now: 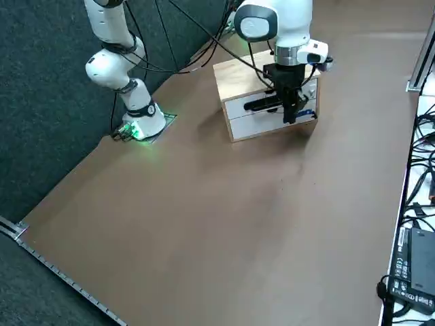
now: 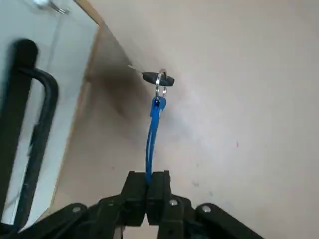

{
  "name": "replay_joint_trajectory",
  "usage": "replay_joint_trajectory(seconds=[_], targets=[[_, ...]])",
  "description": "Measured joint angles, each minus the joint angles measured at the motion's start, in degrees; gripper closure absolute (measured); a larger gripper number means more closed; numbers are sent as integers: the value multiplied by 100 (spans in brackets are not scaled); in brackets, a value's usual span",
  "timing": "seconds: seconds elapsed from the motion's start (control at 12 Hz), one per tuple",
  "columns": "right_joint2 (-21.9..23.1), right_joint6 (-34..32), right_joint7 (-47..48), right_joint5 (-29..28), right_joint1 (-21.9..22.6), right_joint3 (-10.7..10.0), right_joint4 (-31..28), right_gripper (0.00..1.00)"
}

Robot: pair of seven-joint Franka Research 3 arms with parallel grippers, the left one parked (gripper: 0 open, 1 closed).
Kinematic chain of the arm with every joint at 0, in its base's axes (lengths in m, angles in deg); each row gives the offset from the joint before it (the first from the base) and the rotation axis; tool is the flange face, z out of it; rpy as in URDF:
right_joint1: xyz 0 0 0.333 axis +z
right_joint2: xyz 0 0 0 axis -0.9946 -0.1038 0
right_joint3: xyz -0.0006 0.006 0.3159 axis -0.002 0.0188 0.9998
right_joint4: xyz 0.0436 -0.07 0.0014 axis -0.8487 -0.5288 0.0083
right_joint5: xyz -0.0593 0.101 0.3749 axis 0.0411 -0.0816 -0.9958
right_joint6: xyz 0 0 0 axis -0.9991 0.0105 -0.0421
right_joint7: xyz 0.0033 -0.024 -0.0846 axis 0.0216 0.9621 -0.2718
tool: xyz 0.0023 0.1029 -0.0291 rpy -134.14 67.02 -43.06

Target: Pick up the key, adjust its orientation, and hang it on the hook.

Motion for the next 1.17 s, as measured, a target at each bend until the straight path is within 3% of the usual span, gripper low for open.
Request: replay_joint_trajectory(seconds=[0.33,0.58,1.17], targets=[[-38,103,-1136,-613,20,57,0,96],[-96,106,-1605,-728,22,69,0,96],[-182,168,-1798,-743,74,146,105,96]])
